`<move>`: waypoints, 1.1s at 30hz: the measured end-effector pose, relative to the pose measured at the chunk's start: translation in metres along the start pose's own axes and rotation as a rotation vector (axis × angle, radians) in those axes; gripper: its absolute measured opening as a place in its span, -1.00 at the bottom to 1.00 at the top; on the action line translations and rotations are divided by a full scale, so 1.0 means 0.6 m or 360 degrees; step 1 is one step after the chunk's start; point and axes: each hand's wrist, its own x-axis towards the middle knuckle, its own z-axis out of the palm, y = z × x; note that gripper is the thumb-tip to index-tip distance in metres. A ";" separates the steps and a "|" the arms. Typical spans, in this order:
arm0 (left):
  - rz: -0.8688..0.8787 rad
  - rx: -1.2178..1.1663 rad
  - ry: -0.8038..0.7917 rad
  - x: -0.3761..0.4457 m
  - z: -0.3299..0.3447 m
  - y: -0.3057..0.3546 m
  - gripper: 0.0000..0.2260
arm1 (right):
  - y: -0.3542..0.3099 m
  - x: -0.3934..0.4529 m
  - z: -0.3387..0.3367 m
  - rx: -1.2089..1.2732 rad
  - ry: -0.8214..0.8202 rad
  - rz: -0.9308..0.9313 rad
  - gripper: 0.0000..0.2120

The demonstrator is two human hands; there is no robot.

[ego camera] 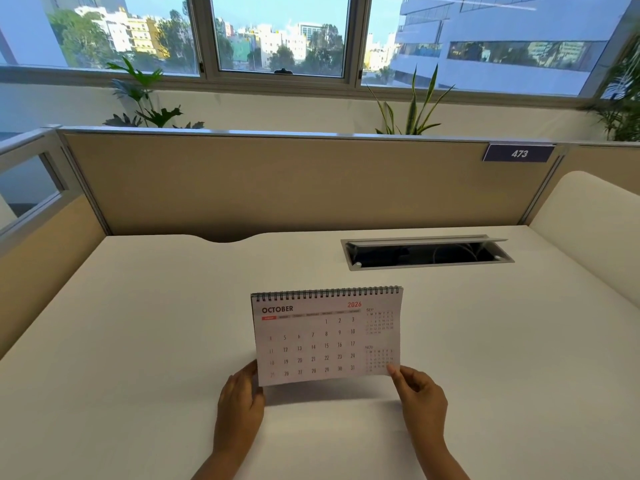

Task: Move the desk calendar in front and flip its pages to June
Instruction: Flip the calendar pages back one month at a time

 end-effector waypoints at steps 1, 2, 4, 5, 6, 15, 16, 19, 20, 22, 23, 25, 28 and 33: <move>-0.0011 -0.0013 -0.0004 0.000 -0.001 0.002 -0.58 | -0.002 -0.002 0.000 0.0001 0.0001 -0.0022 -0.96; -0.0017 -0.0021 -0.0004 0.000 -0.001 0.002 -0.58 | -0.004 -0.004 0.000 0.0008 0.0008 -0.0038 -0.95; -0.0018 -0.0012 -0.0002 -0.001 -0.002 0.002 -0.59 | -0.008 -0.007 0.001 0.0033 0.0027 -0.0047 -0.93; -0.0020 -0.0003 -0.0002 -0.001 -0.002 0.003 -0.59 | -0.009 -0.008 0.001 0.0050 0.0033 -0.0041 -0.93; -0.0019 0.0002 -0.0001 -0.001 -0.002 0.003 -0.59 | -0.009 -0.008 0.001 0.0062 0.0039 -0.0033 -0.93; -0.0010 -0.0023 -0.0018 -0.003 -0.007 0.009 -0.57 | -0.007 -0.006 -0.004 -0.0063 0.0063 -0.0064 -0.89; -0.0009 -0.0006 -0.0019 -0.002 -0.006 0.006 -0.57 | -0.010 -0.008 -0.003 -0.0044 0.0080 -0.0072 -0.89; -0.0004 0.0033 -0.0011 0.000 -0.003 -0.001 -0.59 | -0.020 -0.009 -0.004 -0.0061 0.0062 -0.0056 -0.97; -0.0001 0.0032 -0.0007 0.001 -0.003 -0.001 -0.59 | -0.025 -0.009 -0.005 -0.0014 0.0015 -0.0045 -0.95; -0.0005 0.0010 -0.0009 0.000 -0.006 0.005 -0.58 | -0.025 -0.006 -0.008 0.0043 -0.0054 -0.0016 -0.92; -0.0008 -0.0007 -0.0015 -0.002 -0.007 0.008 -0.58 | -0.023 -0.002 -0.009 0.0075 -0.0088 0.0008 -0.89; 0.0015 -0.0025 -0.0015 -0.005 -0.012 0.011 -0.62 | -0.029 -0.001 -0.013 0.0294 -0.0203 0.0141 -0.82; 0.0066 0.0018 -0.0018 -0.004 -0.011 0.005 -0.61 | -0.045 -0.003 -0.020 0.0930 -0.0532 0.0461 -0.65; 0.0089 -0.0085 0.0000 -0.008 -0.013 0.003 -0.67 | -0.083 -0.004 -0.023 0.1406 -0.0767 0.0661 -0.67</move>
